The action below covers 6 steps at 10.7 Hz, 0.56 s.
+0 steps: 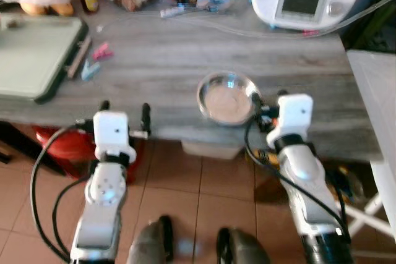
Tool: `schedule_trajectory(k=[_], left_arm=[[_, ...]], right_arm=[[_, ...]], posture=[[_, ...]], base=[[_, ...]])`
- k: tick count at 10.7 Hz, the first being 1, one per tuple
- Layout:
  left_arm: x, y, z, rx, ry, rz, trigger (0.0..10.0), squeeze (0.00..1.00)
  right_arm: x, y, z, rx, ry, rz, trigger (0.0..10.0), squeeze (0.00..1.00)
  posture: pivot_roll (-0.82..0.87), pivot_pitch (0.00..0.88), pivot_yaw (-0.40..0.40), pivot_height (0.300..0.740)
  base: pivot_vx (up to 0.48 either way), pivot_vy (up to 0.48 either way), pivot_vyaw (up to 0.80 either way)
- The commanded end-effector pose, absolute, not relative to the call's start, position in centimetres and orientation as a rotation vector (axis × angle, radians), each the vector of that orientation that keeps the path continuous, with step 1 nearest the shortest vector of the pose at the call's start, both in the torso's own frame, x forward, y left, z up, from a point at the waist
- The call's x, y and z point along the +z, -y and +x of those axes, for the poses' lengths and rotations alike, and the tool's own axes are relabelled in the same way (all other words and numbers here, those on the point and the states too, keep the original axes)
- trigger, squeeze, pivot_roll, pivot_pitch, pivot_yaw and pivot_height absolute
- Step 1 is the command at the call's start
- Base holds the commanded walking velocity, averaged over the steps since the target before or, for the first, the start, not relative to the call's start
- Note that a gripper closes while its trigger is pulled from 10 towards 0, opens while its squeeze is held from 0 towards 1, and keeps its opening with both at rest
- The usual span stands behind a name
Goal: Setting the table
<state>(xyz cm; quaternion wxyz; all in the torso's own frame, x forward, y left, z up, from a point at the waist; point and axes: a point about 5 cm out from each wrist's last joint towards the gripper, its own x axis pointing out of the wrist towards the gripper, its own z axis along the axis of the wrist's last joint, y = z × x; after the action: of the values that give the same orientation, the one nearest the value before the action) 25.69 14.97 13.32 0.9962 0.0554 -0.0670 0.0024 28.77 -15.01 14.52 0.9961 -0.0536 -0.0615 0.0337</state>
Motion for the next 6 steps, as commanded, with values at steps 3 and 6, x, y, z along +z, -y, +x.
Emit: schedule_trajectory(k=[3, 6], left_arm=[[13.2, -15.6, 25.2, 0.013, 0.116, 0.138, 10.0, 0.0], [12.4, -14.9, 23.7, -0.012, 0.078, 0.135, 10.0, 0.0]], right_arm=[[15.4, 14.0, 28.3, 0.122, 0.181, -0.153, 10.0, 0.0], [14.9, 15.4, 28.9, 0.056, 0.151, -0.138, 10.0, 0.0]], posture=[[0.04, 0.167, -0.003, 0.74], [0.04, 0.14, 0.005, 0.74]], base=[[-0.316, 0.0, 0.0], [-0.332, 0.0, 0.0]])
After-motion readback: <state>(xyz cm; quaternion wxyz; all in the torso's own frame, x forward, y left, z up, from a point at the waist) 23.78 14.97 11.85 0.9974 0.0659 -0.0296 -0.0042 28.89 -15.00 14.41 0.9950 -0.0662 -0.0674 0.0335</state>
